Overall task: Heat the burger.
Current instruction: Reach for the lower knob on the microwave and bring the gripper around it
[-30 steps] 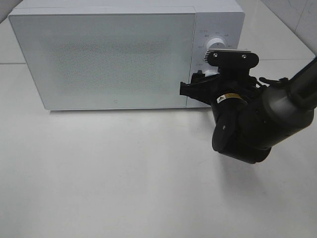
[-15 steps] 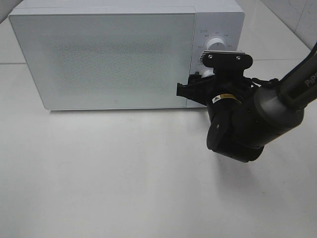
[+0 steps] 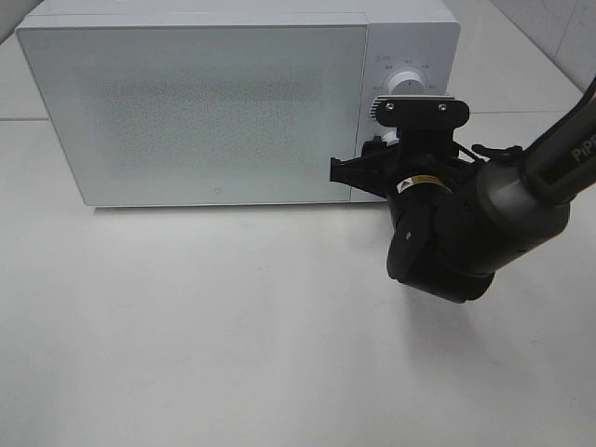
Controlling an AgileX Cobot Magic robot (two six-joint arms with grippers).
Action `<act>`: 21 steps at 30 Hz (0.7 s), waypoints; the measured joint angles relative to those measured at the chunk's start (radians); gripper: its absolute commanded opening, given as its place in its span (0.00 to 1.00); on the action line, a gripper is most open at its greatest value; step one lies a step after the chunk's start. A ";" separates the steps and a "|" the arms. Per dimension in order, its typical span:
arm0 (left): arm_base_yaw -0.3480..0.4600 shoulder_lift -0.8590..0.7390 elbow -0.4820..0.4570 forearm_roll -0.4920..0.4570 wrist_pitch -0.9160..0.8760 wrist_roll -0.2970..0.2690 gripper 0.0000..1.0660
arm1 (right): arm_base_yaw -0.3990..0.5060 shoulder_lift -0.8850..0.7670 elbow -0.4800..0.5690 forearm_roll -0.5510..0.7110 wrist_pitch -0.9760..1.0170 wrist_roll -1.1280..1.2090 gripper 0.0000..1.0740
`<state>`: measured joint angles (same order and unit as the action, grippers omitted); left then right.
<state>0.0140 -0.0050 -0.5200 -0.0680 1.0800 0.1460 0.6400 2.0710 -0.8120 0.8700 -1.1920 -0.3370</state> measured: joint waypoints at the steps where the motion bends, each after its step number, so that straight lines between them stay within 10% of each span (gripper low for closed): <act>1: 0.000 0.000 0.000 0.000 0.000 0.000 0.92 | 0.000 0.000 0.000 0.000 0.000 0.000 0.39; 8: 0.000 0.000 0.000 0.000 0.000 0.000 0.92 | 0.001 0.000 -0.002 -0.004 0.004 0.004 0.09; 21: 0.000 0.000 0.000 0.000 0.000 0.000 0.92 | 0.001 0.000 -0.002 -0.005 0.005 0.023 0.09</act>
<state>0.0140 -0.0050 -0.5200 -0.0680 1.0800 0.1460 0.6410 2.0710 -0.8140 0.8650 -1.1870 -0.3140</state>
